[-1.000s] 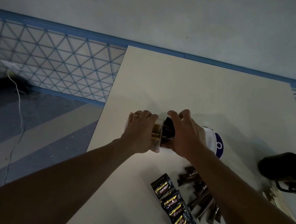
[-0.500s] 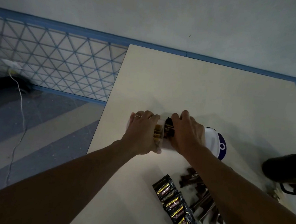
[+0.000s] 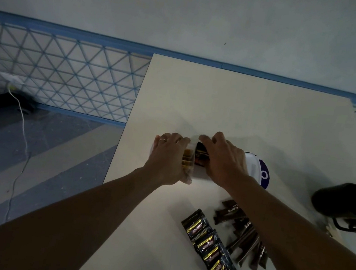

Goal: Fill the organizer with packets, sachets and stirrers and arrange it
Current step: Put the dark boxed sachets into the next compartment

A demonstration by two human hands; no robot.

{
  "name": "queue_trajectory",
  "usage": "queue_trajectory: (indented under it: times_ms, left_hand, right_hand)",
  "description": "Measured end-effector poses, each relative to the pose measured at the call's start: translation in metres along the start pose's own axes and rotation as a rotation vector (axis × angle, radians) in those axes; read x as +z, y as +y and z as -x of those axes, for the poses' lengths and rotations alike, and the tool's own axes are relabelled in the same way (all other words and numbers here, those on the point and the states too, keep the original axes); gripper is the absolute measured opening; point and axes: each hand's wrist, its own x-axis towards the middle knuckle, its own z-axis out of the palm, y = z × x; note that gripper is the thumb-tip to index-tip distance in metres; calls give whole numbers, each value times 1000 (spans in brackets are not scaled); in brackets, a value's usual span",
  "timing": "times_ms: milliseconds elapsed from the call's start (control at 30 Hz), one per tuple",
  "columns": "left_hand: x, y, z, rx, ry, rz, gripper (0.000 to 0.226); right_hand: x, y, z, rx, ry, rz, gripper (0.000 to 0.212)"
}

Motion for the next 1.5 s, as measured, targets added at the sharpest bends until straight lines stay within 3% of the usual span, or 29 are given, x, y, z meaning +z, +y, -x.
queue_trajectory:
  times_ms: [267, 400, 567, 867, 967, 1167, 1500]
  left_hand:
    - [-8, 2, 4, 16, -25, 37, 109]
    - [-19, 16, 15, 45, 105, 226, 93]
    - [-21, 37, 33, 67, 271, 310, 47]
    - [23, 64, 89, 57, 120, 486, 19]
    - [45, 67, 108, 24, 53, 449, 13]
    - [74, 71, 139, -67, -101, 423, 33]
    - [86, 76, 156, -119, -150, 407, 31]
  right_hand:
    - [-16, 7, 15, 33, 127, -151, 61]
    - [-25, 10, 39, 61, 209, -215, 50]
    - [-23, 14, 79, 101, 152, -293, 38]
    - [11, 16, 167, 130, -77, -466, 31]
    - [29, 13, 196, 150, -146, -464, 43]
    - [52, 5, 234, 161, -249, -425, 102]
    - [67, -10, 224, 126, -206, -346, 101]
